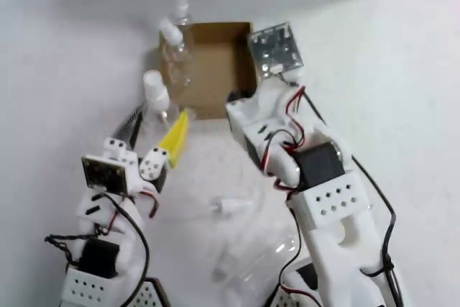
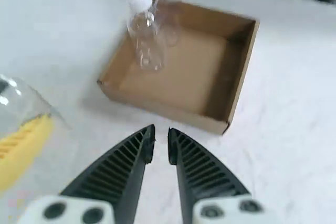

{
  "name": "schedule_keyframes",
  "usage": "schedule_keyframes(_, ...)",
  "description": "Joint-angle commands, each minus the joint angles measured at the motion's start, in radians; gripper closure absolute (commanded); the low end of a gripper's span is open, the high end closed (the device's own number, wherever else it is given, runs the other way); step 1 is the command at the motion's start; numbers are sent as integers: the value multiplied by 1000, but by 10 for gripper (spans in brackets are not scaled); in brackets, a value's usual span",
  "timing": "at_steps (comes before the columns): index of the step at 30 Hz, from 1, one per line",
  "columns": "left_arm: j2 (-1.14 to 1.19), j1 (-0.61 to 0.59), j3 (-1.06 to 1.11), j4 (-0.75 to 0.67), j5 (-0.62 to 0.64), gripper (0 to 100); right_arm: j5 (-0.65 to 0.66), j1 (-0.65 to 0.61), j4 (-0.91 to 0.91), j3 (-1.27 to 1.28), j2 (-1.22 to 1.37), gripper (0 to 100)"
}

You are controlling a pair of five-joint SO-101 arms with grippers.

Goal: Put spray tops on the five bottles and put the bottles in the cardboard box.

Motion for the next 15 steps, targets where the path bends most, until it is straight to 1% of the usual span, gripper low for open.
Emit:
schedule_keyframes(1,-16,-16,-135,92,26,980,-8,-38,44,69,-71,984)
schedule_keyframes(5,-16,-47,-138,91,28,980,-8,-104,42,184,-193,985)
schedule_keyframes(10,12,-48,-184,97,28,980,-3,-174,39,273,-300,985)
schedule_keyframes(12,90,-48,-238,98,28,980,-2,-208,39,301,-325,985)
schedule_keyframes(15,285,-48,-354,98,28,980,-6,-274,22,341,-354,985)
